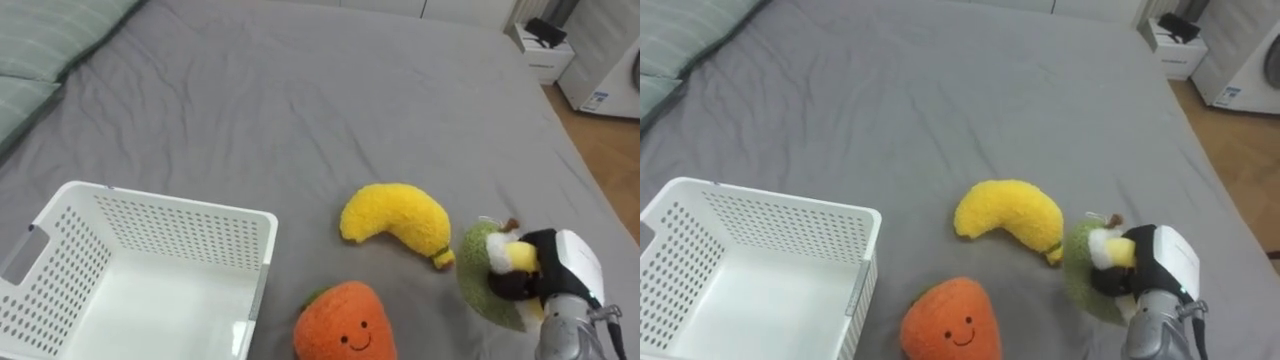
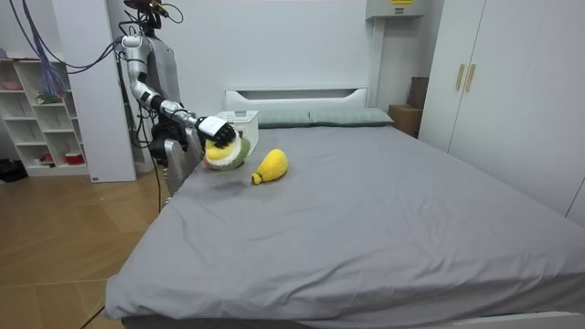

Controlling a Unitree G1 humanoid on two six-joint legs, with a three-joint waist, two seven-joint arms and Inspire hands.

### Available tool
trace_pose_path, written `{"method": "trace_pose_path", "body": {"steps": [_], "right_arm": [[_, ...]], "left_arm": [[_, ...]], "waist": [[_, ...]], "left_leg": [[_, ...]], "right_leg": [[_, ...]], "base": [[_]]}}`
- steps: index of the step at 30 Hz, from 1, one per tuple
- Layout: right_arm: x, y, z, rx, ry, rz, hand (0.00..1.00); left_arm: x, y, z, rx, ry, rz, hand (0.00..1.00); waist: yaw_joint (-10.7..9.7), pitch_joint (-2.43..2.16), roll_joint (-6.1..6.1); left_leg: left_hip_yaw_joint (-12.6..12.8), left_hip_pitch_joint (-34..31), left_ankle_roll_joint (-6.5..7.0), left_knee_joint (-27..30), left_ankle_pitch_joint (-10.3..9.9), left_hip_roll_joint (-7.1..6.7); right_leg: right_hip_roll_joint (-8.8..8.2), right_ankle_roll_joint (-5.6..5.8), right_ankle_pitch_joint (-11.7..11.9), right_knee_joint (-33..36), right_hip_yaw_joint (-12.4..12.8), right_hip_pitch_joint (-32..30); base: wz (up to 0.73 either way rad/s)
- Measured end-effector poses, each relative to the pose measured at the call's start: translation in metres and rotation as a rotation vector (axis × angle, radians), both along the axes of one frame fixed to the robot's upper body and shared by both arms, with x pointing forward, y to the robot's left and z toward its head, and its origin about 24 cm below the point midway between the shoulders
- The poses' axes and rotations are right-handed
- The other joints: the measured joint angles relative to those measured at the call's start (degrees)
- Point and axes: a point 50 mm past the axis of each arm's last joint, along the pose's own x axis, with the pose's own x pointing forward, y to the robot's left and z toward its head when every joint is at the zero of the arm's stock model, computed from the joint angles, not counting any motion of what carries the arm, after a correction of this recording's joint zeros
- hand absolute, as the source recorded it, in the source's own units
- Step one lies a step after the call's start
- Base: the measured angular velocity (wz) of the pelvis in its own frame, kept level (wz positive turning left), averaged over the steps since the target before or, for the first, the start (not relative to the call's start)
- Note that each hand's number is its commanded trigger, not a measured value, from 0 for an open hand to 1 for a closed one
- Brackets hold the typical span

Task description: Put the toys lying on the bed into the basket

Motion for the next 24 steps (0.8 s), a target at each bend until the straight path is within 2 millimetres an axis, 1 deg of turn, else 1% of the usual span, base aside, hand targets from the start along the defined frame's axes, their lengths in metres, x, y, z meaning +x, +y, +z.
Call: {"method": "trace_pose_path", "body": {"steps": [2,5,7,11,12,14,18,21,24], "right_arm": [[0.008,0.004,0.014,0.003,-0.052,0.029,1.0],[0.015,0.008,0.029,0.001,-0.114,0.057,1.0],[0.02,0.013,0.042,0.005,-0.169,0.089,1.0],[0.026,0.023,0.059,0.042,-0.233,0.134,1.0],[0.027,0.025,0.061,0.046,-0.244,0.145,1.0],[0.034,0.037,0.07,0.058,-0.269,0.205,1.0],[0.04,0.051,0.079,0.087,-0.28,0.278,1.0],[0.048,0.064,0.089,0.108,-0.301,0.346,1.0],[0.055,0.072,0.095,0.128,-0.314,0.39,1.0]], "left_arm": [[0.0,-0.002,-0.001,-0.005,0.001,0.002,0.0],[0.001,-0.002,-0.001,-0.006,-0.004,0.003,0.0],[0.002,-0.002,0.0,-0.007,-0.01,0.001,0.0],[0.003,-0.002,-0.001,-0.008,-0.01,-0.005,0.0],[0.002,-0.003,-0.001,-0.008,-0.008,-0.008,0.0],[0.003,-0.004,-0.001,-0.01,-0.006,-0.018,0.0],[0.004,-0.005,-0.001,-0.011,-0.013,-0.019,0.0],[0.004,-0.005,-0.002,-0.011,-0.012,-0.022,0.0],[0.009,-0.007,-0.002,-0.015,-0.019,-0.041,0.0]], "waist": [[0.05,-0.04,0.31],[0.35,-0.05,0.31],[0.57,-0.05,0.3],[0.86,-0.01,0.35],[0.91,0.04,0.44],[0.97,0.18,0.65],[1.26,0.18,0.67],[1.57,0.22,0.69],[2.18,0.23,0.39]], "left_leg": [[-0.03,-0.28,0.02,0.01,0.02,0.0],[0.15,-0.69,0.03,0.04,0.04,0.0],[0.19,-0.97,0.06,0.05,0.06,0.0],[0.09,-1.05,0.06,0.03,0.06,0.01],[0.11,-1.04,0.06,0.03,0.05,0.02],[0.28,-0.99,0.06,0.04,0.06,0.04],[0.32,-1.37,0.07,0.03,0.06,0.04],[0.22,-1.36,0.08,0.02,0.06,0.04],[0.05,-1.53,0.09,0.04,0.07,0.03]], "right_leg": [[0.01,0.0,0.0,0.2,0.1,-0.33],[0.01,-0.03,-0.03,0.76,0.42,-0.71],[-0.01,-0.03,-0.02,0.81,0.57,-1.03],[-0.04,-0.03,-0.02,0.86,0.43,-0.93],[-0.04,-0.03,-0.02,0.87,0.43,-0.92],[-0.04,-0.04,-0.01,1.05,0.56,-1.19],[-0.05,-0.04,-0.01,1.24,0.66,-1.46],[-0.04,-0.04,-0.01,1.3,0.57,-1.43],[-0.05,-0.04,-0.01,1.29,0.38,-1.42]], "base": [[0.0],[-0.02],[-0.04],[0.0],[0.0],[-0.05],[-0.01],[0.0],[0.04]]}}
